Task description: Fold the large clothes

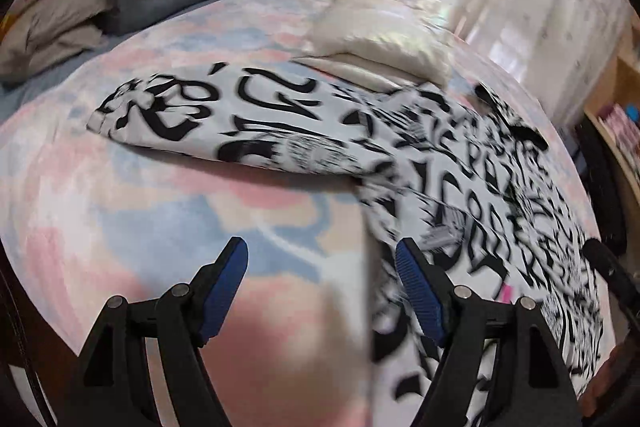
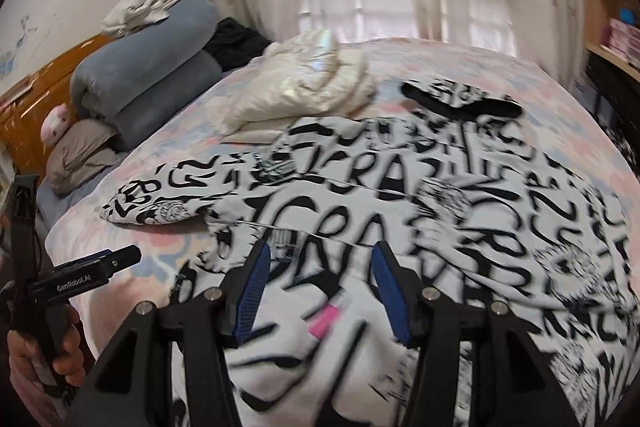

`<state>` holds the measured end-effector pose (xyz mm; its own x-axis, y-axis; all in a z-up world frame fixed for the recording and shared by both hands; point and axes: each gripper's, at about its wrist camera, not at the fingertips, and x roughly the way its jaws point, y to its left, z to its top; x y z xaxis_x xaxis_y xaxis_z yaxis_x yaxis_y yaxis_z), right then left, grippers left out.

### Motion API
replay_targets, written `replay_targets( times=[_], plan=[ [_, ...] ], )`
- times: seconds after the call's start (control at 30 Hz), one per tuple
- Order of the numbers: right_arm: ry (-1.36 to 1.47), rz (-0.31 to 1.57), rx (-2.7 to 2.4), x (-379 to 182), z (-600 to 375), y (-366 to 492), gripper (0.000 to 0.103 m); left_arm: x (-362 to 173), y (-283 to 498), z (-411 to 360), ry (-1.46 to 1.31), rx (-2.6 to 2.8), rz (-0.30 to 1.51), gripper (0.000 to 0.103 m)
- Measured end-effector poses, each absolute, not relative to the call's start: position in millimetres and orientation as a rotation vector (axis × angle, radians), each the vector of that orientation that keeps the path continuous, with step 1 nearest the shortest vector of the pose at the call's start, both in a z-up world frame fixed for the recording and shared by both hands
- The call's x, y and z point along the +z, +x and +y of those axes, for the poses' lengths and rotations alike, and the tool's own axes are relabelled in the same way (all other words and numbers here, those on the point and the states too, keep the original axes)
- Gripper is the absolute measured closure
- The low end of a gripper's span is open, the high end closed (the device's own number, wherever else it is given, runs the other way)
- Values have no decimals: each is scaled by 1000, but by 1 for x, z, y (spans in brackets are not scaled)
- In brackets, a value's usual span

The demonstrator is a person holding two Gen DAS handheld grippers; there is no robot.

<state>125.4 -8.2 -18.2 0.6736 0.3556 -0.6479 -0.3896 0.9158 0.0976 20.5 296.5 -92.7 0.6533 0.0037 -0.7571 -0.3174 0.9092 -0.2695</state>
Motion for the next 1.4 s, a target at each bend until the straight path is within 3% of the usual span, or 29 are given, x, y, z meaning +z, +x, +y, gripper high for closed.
replay_targets(
  times=[0.3, 0.47, 0.77, 0.83, 1.0, 1.2, 1.4],
  plan=[
    [-104, 765, 512, -46, 67, 163, 52, -142, 38, 391, -657, 259, 815, 28],
    [-145, 823, 602, -68, 112, 183, 73, -167, 51, 440, -801, 234, 765, 28],
    [-204, 840, 687, -95, 195, 207, 80, -185, 86, 504, -934, 246, 698, 29],
    [-206, 852, 694, -100, 212, 215, 80, -186, 90, 511, -935, 259, 685, 32],
    [-235, 903, 708, -119, 238, 228, 80, -195, 95, 524, -931, 341, 672, 70],
    [-272, 967, 702, -142, 248, 230, 80, -201, 86, 530, -962, 348, 627, 89],
    [-306, 987, 713, -140, 250, 230, 80, -179, 89, 515, -840, 385, 668, 97]
  ],
)
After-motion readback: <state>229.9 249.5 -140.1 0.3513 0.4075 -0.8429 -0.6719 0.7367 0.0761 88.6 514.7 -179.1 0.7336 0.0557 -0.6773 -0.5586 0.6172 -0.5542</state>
